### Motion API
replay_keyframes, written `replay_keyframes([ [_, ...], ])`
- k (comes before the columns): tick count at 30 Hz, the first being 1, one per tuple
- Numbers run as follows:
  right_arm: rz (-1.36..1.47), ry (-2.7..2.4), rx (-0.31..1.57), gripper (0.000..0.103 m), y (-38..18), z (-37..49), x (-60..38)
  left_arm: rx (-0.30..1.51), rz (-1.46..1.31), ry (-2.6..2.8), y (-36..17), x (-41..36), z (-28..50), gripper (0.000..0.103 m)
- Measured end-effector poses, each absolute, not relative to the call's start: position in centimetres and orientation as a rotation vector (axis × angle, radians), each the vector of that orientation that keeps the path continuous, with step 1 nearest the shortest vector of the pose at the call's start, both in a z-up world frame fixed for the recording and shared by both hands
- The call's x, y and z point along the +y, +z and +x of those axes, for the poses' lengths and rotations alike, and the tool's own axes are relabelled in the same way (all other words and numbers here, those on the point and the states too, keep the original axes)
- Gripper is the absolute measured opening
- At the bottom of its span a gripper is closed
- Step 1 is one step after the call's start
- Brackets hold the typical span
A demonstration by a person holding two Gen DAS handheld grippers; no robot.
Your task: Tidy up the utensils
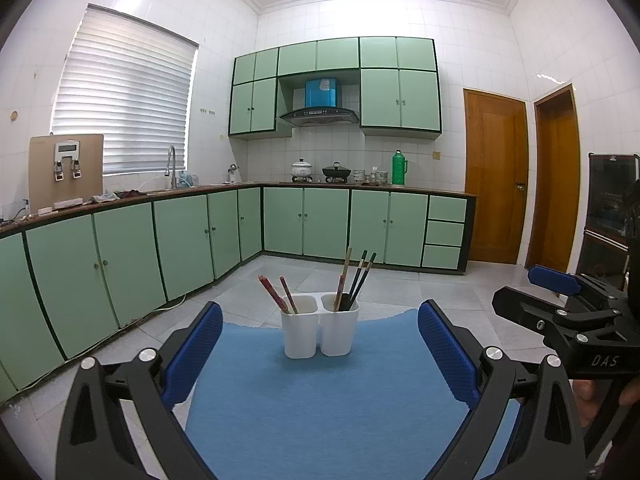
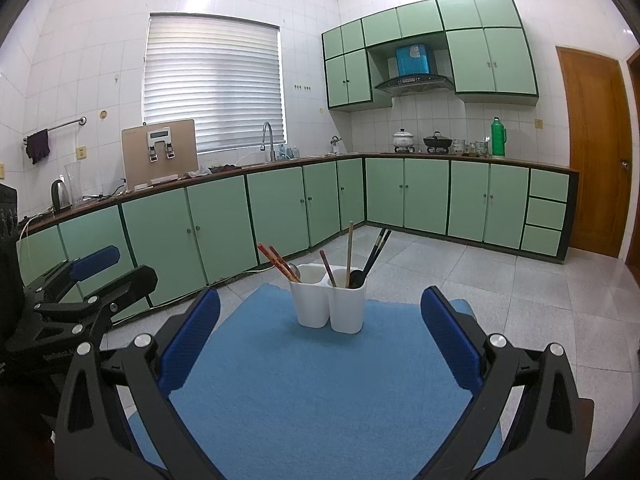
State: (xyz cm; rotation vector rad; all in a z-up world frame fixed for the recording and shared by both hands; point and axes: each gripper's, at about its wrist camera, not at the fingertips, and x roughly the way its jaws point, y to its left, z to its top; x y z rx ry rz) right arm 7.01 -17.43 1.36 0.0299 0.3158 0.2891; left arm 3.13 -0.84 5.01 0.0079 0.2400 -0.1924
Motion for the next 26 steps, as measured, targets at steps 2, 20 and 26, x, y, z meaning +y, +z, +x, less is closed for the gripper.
replay_keyframes([
  [2, 0.029, 0.289, 0.317, 0.098, 1.31, 7.02, -17.41, 0.241, 0.009, -0.191, 4.98, -0.82, 3.19, 0.096],
  [20, 0.031, 0.287, 0.326, 0.098, 0.88, 7.02, -17.51, 0.258, 0.013, -0.192, 4.73, -1.26, 3.3, 0.096],
  [26, 0.033, 0.284, 0.329, 0.098, 0.61, 7.02, -17.53, 0.263, 0.011, -0.19, 4.75, -1.26, 3.32, 0.096],
])
